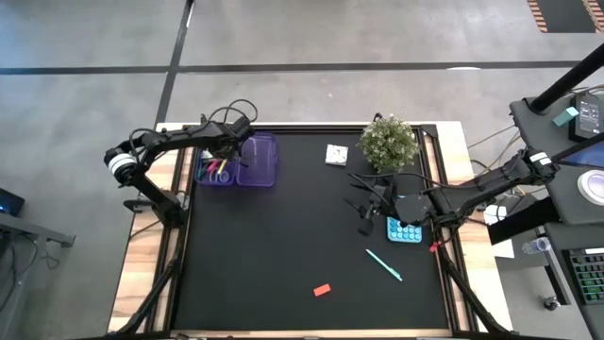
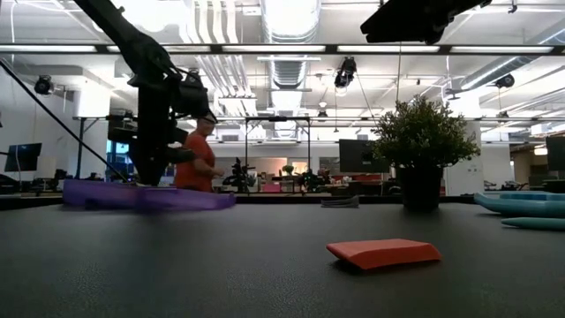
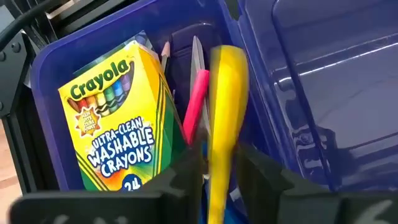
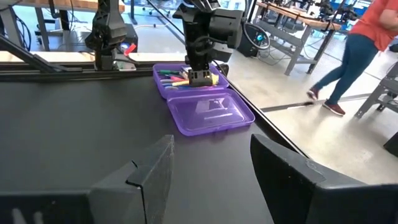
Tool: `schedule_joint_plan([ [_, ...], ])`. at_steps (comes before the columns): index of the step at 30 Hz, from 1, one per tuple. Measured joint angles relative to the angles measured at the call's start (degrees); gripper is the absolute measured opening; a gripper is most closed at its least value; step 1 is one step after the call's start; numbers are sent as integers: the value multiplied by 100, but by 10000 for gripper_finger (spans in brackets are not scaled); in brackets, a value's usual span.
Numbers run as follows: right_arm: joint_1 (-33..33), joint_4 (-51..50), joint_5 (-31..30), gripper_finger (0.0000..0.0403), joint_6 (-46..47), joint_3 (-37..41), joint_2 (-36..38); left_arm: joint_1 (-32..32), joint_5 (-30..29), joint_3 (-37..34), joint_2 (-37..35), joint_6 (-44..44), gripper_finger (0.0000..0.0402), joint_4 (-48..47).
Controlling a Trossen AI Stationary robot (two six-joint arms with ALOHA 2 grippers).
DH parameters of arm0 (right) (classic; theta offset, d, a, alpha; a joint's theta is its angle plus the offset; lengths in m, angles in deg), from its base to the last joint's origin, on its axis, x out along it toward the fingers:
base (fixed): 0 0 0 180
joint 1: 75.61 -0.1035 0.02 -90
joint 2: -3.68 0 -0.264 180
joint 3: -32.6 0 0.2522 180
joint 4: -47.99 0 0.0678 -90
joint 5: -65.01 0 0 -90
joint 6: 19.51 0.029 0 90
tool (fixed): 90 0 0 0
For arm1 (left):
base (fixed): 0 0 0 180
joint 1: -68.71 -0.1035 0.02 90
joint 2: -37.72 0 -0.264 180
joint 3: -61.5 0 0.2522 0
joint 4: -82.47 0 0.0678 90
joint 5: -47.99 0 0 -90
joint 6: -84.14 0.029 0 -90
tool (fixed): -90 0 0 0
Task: Pack school essentials
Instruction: Put the yellow pen into the purple supply box, then put the light blue pen into the purple supply box
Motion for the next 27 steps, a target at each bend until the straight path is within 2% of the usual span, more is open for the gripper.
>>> schedule_joint_plan([
  [6, 0, 0, 0, 201, -38, 0, 0, 47, -5, 0, -2, 61, 112, 0],
  [11, 0, -1, 0, 201, -57, 2, 0, 259, -3, 44, -73, 153, 115, -5],
  [15, 0, -68, 29, 201, -49, 6, 0, 659, -1, 176, -338, 145, 116, -5],
  [18, 0, -242, 63, 201, 71, 8, 0, 1168, -3, 252, -668, 43, 116, 48],
  [22, 0, -354, 347, 201, 117, 9, 0, 2138, -5, 176, -1130, -1, 116, 715],
  [27, -1, -335, 1600, 201, 255, 9, -29, 3500, -276, -2, -1415, 73, 116, 1795],
])
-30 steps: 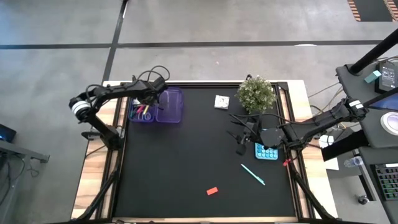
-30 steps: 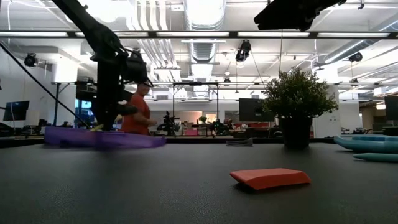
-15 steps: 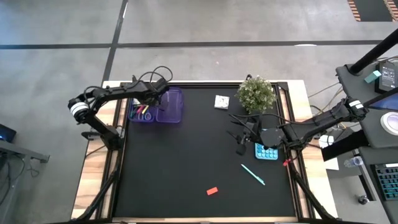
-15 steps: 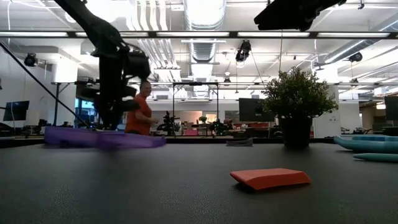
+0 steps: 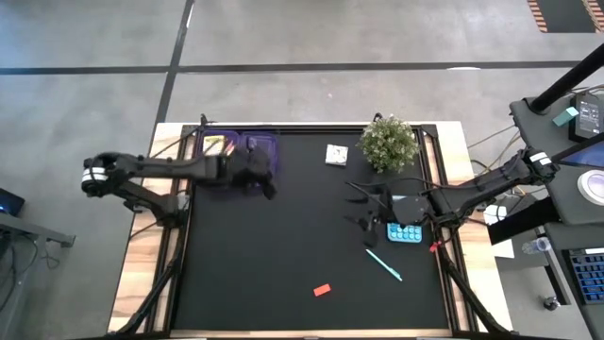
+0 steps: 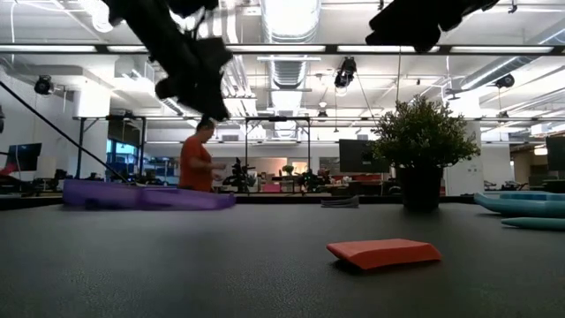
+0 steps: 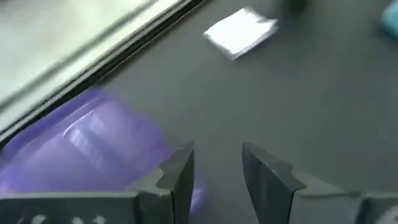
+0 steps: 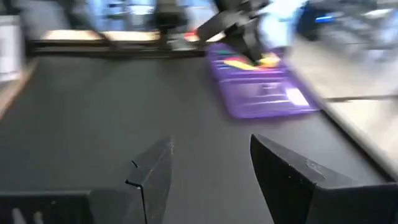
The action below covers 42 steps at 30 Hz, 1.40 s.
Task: Pack school essentials
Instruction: Put the light blue pen into the purple supply box
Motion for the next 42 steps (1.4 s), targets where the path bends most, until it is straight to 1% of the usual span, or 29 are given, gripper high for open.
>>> schedule_joint_plan([
  [2, -3, 12, 398, 201, 130, 0, -73, 522, -232, -110, -10, 123, 116, 509],
  [4, -5, 16, 475, 201, 587, -3, -167, 976, -396, -276, -12, 292, 116, 1033],
  [7, 2, -271, 559, 201, 1337, -204, -384, 1509, -481, -492, 10, 566, 116, 1754],
  [9, -55, -631, 943, 201, 1735, -418, -574, 1762, -481, -628, 18, 743, 116, 2146],
  [10, -103, -888, 1274, 201, 1942, -549, -683, 1852, -481, -687, 18, 833, 116, 2328],
  [12, -238, -1537, 2020, 201, 2356, -834, -934, 1975, -481, -765, 18, 915, 116, 2598],
  [14, -395, -2450, 2499, 201, 2887, -1161, -1208, 2035, -486, -787, 18, 1001, 116, 2639],
  [16, -559, -3476, 2657, 201, 3642, -1512, -1524, 2050, -484, -787, 25, 1023, 116, 2649],
  [19, -703, -4921, 2664, 201, 4604, -2016, -2077, 2045, -486, -787, 27, 1027, 116, 2655],
  [20, -736, -5270, 2660, 201, 4783, -2152, -2285, 2037, -486, -787, 27, 1027, 116, 2659],
  [22, -789, -5719, 2656, 201, 4858, -2326, -2673, 2036, -488, -787, 27, 1027, 116, 2661],
  [25, -845, -5776, 2672, 201, 4678, -2346, -3174, 2039, -488, -787, 27, 1027, 116, 2659],
  [28, -849, -5704, 2855, 201, 4624, -2249, -3562, 2048, -486, -787, 27, 1027, 116, 2650],
  [32, -851, -5629, 2700, 201, 4686, -2113, -3934, 2050, -486, -787, 27, 1035, 116, 2653],
  [34, -851, -5584, 2598, 201, 4686, -2107, -4033, 2050, -486, -787, 27, 1033, 116, 2655],
  [39, -853, -5489, 2562, 199, 4559, -2107, -4034, 2050, -486, -787, 27, 1033, 116, 2659],
  [42, -853, -5334, 2505, 185, 4447, -2106, -4007, 2050, -487, -785, 25, 1033, 116, 2657],
])
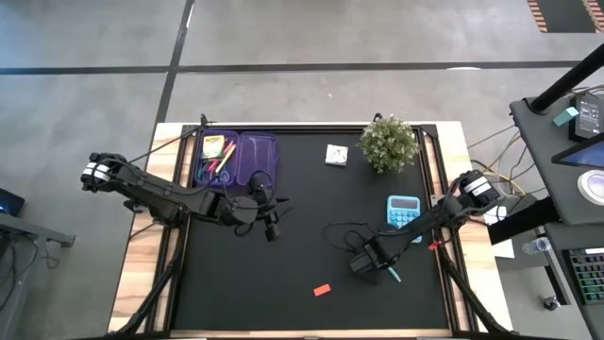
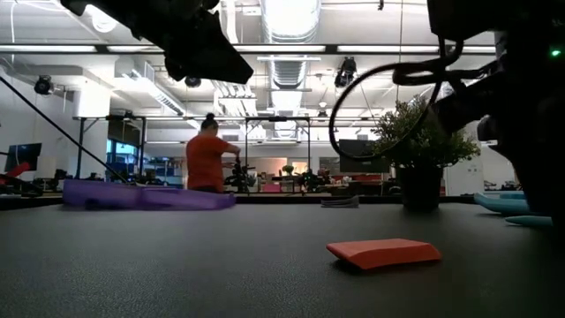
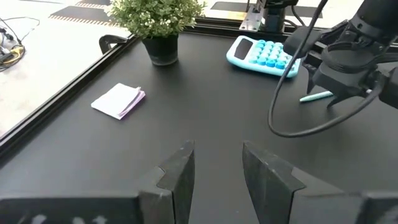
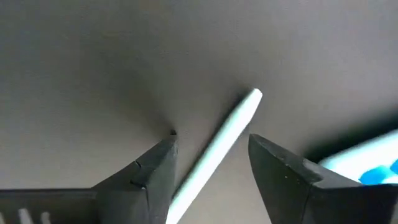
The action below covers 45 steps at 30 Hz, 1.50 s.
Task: Pack school essentials
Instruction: Put the light blue pen into the purple supply box
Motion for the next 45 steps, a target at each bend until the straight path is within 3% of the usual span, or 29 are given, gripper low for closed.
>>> schedule_joint_plan([
  [15, -7, 613, 16, 32, -101, 107, -36, 4, -126, 15, -1, -67, 116, 10],
  [21, -7, 704, -45, 16, -710, 117, 12, 134, -138, -26, 159, -162, 116, 845],
  [27, -3, 1177, -1231, 15, -1650, 221, 803, 476, -107, -312, 602, 523, 116, 2244],
  [32, 156, 2928, -1761, 14, -2624, 711, 1848, 501, 16, -384, 761, 594, 116, 2722],
  [36, 328, 5148, -2048, 14, -3793, 1366, 2598, 501, 168, -378, 769, 719, 116, 2888],
  [41, 608, 8216, -2009, 13, -5007, 2172, 2964, 501, 235, -374, 769, 1005, 116, 3440],
  [45, 673, 9374, -1951, 13, -5256, 2514, 3004, 498, 358, -376, 762, 1040, 116, 3679],
])
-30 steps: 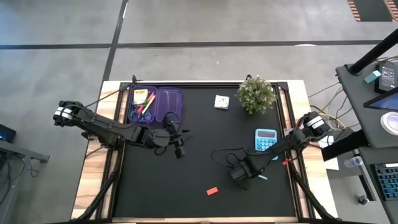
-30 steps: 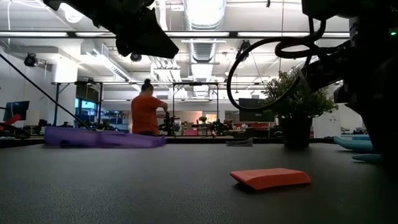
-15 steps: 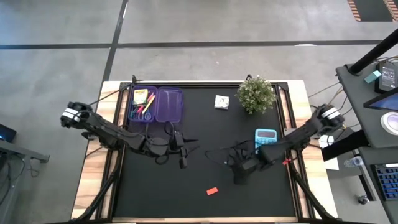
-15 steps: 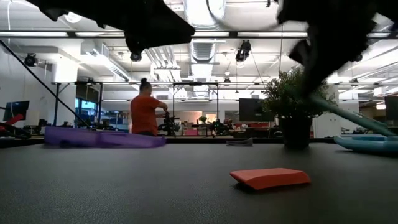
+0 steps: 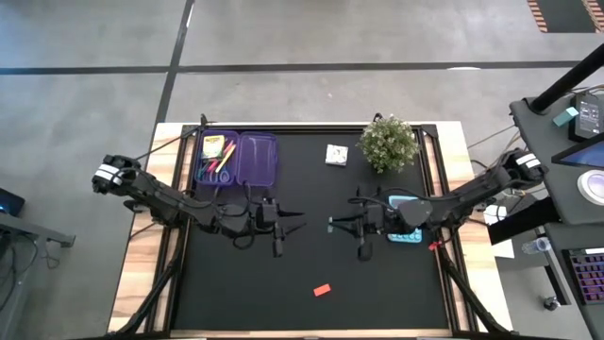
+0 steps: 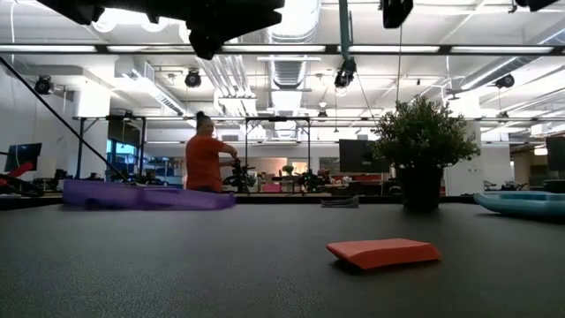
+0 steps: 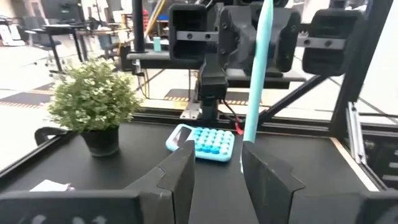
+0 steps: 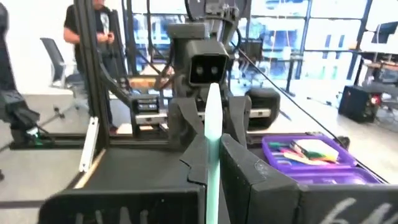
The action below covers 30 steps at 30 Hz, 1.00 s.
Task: Pack school essentials
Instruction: Put the light blue pen into the purple supply box
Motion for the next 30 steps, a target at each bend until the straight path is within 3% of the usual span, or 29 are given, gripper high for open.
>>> schedule_joint_plan([
  [10, -4, 73, 0, 13, -87, 108, -46, -1, 243, 20, 456, 162, 116, 688],
  [18, -4, 347, 46, 13, -112, 108, -133, -46, 1058, 130, 1143, 599, 116, 1834],
  [21, -4, 685, 297, 13, -109, 108, -271, -143, 1119, 246, 1441, 565, 116, 2147],
  [30, -7, 1105, 310, 13, -257, 104, -533, -278, 1535, 676, 2028, 551, 116, 2646],
])
